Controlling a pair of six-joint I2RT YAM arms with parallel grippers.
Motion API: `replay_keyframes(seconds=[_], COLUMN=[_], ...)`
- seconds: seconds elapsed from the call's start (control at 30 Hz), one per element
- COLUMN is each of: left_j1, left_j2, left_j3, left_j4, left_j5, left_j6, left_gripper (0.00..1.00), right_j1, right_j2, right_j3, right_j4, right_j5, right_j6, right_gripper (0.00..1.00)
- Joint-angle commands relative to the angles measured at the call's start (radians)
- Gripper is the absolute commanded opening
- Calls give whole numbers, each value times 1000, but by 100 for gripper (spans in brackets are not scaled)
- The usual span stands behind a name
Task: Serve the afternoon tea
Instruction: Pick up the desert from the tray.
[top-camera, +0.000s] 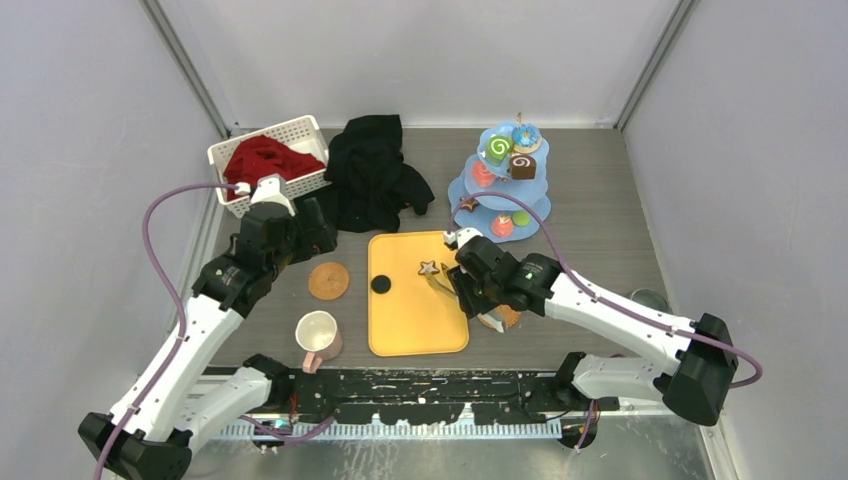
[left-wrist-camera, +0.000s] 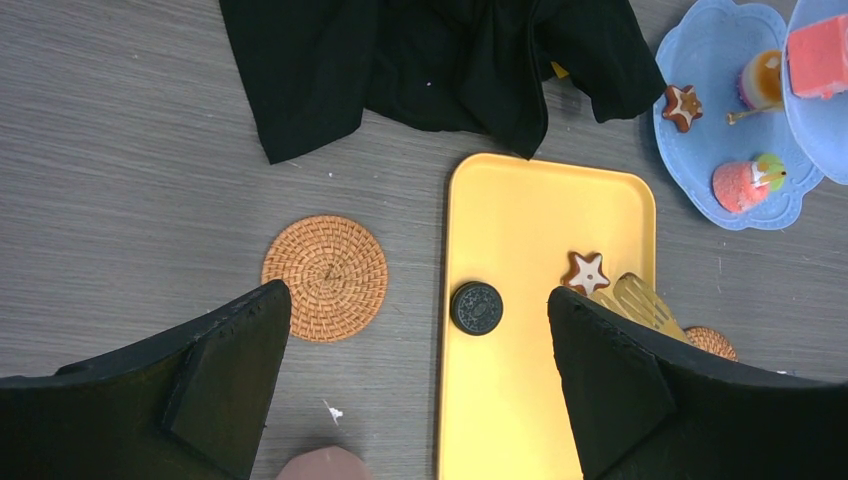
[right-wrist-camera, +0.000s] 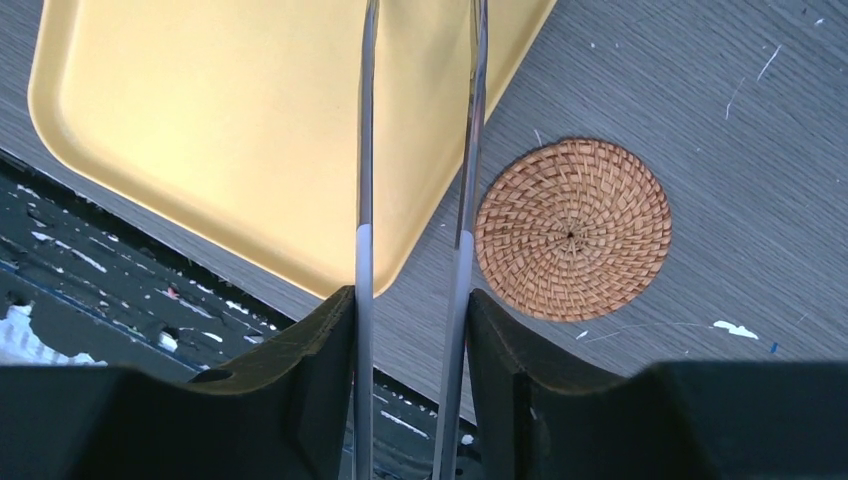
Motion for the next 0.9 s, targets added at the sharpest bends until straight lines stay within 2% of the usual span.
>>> replay_keyframes(seconds=[0.0, 0.47, 0.53, 0.67, 0.87], left_j1=[5, 5, 4, 5, 4], left_j2=[1, 24, 27, 27, 26], left_j3=[24, 31, 28, 28, 33], left_j4=[33, 41, 44, 47, 47], left_j5=[-5, -3, 2, 3, -2], left_j6=[2, 10, 6, 4, 9], left_gripper=[99, 99, 99, 99, 99], right_j1=[6, 7, 8, 7, 7], right_j2=[13, 68, 71, 76, 33], right_j3=[42, 66, 69, 89, 170], right_j4=[65, 92, 90, 66, 11], right_j5=[18, 22, 25, 36, 70], right_j6=[-22, -60, -66, -66, -63], right_gripper=[48, 46, 43, 31, 26])
